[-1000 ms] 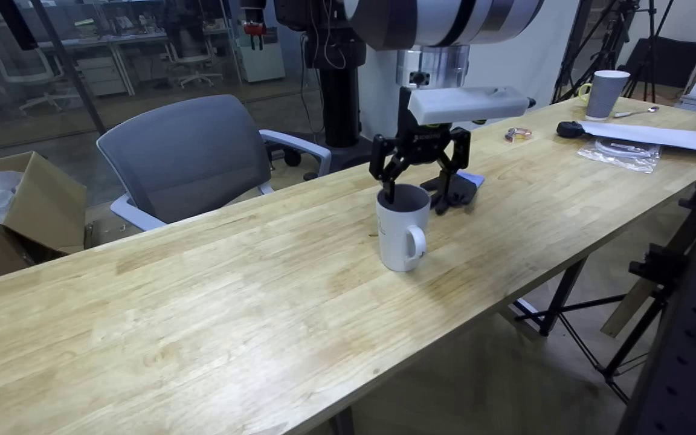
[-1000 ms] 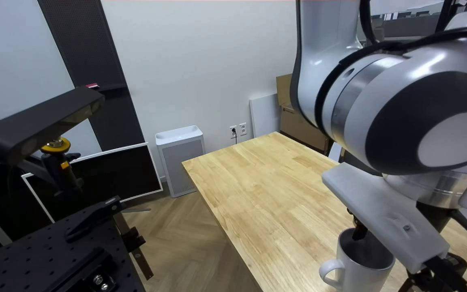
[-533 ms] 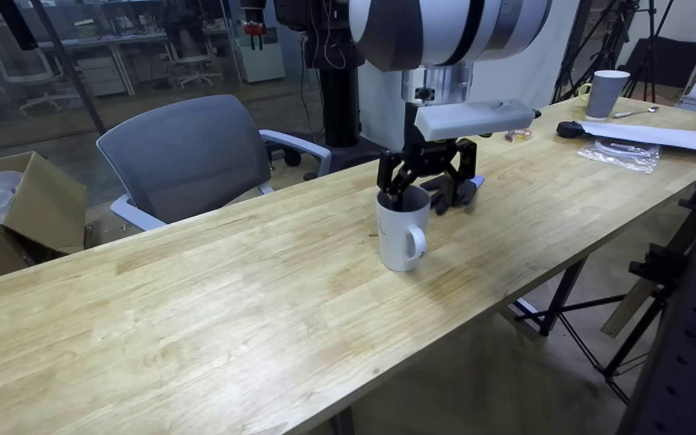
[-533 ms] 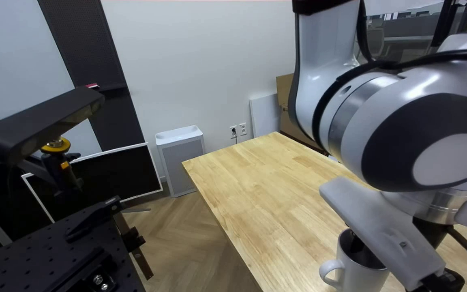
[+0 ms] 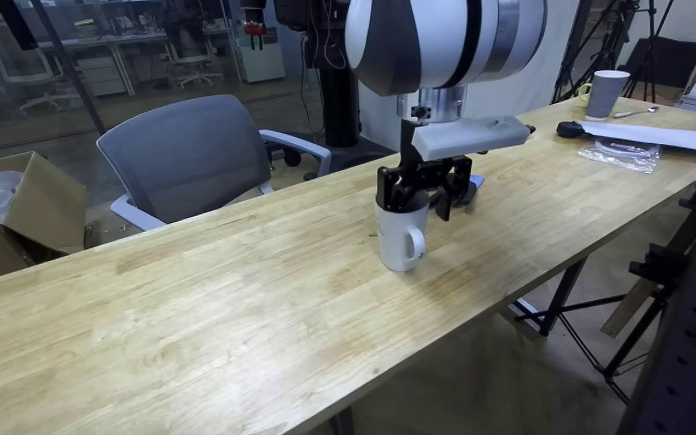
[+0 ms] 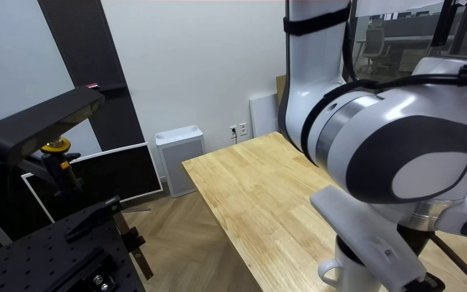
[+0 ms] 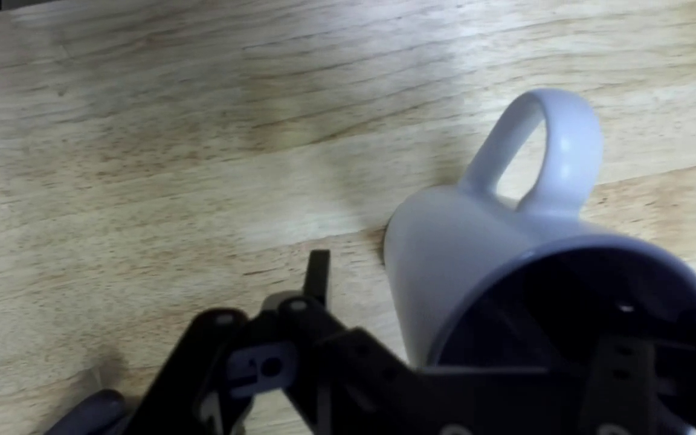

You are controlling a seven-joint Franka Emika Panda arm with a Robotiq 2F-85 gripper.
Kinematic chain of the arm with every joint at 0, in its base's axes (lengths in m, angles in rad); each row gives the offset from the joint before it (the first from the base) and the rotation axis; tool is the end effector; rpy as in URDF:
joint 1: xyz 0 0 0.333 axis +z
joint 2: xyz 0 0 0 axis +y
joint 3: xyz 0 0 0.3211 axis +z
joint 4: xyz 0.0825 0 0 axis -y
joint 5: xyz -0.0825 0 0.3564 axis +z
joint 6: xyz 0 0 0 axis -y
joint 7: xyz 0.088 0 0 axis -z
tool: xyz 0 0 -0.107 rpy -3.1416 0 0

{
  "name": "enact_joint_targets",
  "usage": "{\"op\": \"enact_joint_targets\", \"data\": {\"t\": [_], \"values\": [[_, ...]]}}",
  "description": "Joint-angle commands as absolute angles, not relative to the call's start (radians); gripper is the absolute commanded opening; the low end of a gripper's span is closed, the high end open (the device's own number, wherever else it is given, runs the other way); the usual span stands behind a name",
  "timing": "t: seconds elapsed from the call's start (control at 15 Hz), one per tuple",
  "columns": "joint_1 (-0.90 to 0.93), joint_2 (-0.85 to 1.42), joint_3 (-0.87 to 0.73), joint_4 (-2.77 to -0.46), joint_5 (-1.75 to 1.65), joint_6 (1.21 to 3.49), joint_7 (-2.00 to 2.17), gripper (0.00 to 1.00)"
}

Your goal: Move the white mug backwards

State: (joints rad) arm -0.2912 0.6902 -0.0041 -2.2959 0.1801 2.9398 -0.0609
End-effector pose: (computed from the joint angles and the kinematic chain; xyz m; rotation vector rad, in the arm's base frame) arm 0.4622 -0.1529 0.0777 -3.0387 0.6331 0.0620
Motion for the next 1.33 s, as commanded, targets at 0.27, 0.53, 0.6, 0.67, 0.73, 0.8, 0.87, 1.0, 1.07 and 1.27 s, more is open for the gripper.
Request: {"op": "enact_joint_targets", "data": {"t": [0.27, 0.53, 0.6, 0.67, 0.73, 0.8, 0.87, 1.0, 1.07, 1.27], "values": [[-0.284, 0.694, -0.011, -2.285, 0.16, 2.95, -0.053, 0.25], [-0.28, 0.689, -0.017, -2.286, 0.158, 2.949, -0.049, 0.01], [-0.277, 0.687, -0.022, -2.285, 0.157, 2.94, -0.047, 0.0], [-0.268, 0.683, -0.031, -2.279, 0.153, 2.917, -0.041, 0.0], [-0.263, 0.68, -0.035, -2.277, 0.151, 2.904, -0.038, 0.01], [-0.253, 0.674, -0.044, -2.275, 0.148, 2.892, -0.033, 0.02], [-0.241, 0.669, -0.054, -2.274, 0.145, 2.881, -0.027, 0.02], [-0.231, 0.65, -0.062, -2.274, 0.138, 2.861, -0.027, 0.02], [-0.226, 0.64, -0.065, -2.273, 0.137, 2.852, -0.027, 0.02], [-0.211, 0.603, -0.074, -2.276, 0.136, 2.832, -0.025, 0.02]]}}
